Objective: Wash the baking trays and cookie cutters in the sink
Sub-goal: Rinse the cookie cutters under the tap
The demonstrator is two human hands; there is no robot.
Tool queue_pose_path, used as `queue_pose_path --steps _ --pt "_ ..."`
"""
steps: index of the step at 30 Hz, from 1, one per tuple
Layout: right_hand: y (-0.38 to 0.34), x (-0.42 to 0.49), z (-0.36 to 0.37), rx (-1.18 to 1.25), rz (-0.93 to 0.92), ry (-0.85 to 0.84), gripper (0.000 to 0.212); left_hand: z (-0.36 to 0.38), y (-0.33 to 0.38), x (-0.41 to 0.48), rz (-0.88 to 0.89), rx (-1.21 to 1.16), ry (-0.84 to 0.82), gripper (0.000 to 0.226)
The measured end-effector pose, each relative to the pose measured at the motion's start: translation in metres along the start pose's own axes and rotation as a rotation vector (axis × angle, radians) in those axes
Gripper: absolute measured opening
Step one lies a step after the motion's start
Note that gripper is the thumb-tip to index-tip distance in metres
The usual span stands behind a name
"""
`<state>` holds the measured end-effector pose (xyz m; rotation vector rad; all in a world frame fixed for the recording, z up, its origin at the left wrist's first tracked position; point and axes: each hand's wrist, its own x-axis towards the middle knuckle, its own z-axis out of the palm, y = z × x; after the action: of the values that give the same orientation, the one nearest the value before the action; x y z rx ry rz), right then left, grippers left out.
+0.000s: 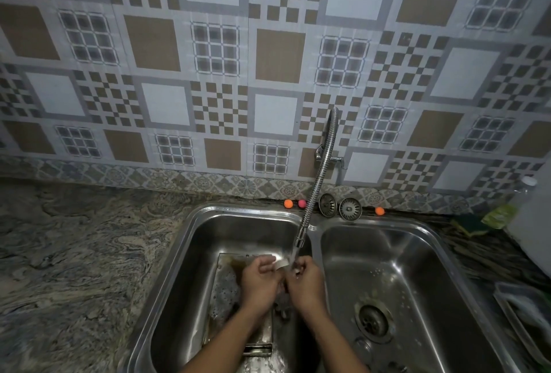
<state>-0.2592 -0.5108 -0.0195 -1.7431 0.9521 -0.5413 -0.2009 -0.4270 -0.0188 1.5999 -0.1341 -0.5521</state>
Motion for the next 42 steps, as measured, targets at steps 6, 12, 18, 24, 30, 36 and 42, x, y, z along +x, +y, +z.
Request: queue_pose_path --steps 6,12,18,24,30,36,42 --pt "0.001 -0.008 0.004 -0.21 -0.128 0.069 0.006 0.003 0.001 0.009 -0.075 0.026 0.155 0.013" --pt "-0.003 -0.012 -0.001 -0.088 -0.148 -0.089 0.022 0.0 0.008 0.016 -0.011 0.09 0.214 0.017" --pt "-0.005 -0.011 -0.01 0.256 -0.014 -0.173 0.034 0.005 0.005 0.018 0.115 0.23 0.143 0.017" --pt "0.006 -0.014 -0.011 0.277 0.039 -0.109 0.035 0.007 0.005 0.011 0.111 0.038 -0.112 0.019" --pt "0.002 -0.017 -0.019 0.434 -0.022 -0.042 0.009 0.014 0.018 0.008 0.071 -0.08 -0.16 0.021" --pt "0.005 -0.012 -0.013 0.078 -0.229 0.002 0.033 0.016 0.023 0.003 0.061 -0.173 -0.178 0.014" --pt "-0.018 -0.01 -0.006 0.353 -0.087 -0.047 0.012 0.012 0.009 0.014 -0.085 -0.004 -0.009 0.044"
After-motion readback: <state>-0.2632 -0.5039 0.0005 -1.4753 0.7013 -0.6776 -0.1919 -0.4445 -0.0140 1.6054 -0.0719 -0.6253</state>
